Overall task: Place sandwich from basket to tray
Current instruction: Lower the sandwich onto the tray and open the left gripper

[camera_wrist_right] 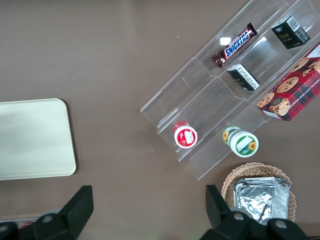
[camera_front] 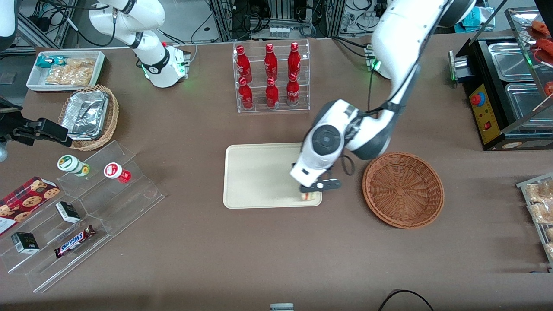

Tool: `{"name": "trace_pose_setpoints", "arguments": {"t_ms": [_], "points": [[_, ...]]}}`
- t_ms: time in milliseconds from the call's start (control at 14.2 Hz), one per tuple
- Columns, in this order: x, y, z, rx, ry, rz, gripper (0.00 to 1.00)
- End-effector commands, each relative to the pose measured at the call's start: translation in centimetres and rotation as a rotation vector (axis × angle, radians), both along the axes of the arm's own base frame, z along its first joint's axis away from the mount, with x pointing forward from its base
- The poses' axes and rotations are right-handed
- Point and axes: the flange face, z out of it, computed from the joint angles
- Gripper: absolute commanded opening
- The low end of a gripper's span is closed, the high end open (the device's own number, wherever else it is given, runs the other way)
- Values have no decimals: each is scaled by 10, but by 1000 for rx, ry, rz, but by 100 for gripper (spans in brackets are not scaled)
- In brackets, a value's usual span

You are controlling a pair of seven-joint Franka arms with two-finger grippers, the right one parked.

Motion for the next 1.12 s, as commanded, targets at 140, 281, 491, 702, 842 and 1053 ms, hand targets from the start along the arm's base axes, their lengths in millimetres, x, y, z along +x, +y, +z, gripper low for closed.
{"name": "trace_pose_setpoints", "arguments": {"t_ms": [140, 281, 491, 702, 842, 1053], "points": [[-18, -76, -20, -17, -24, 57, 7], [-26, -93, -29, -16, -24, 61, 7], [-32, -100, -44, 7, -28, 39, 7], [-39, -107, -54, 8, -28, 15, 7], [-44, -110, -58, 12, -23, 10, 8], [-52, -115, -64, 20, -17, -2, 25]]}}
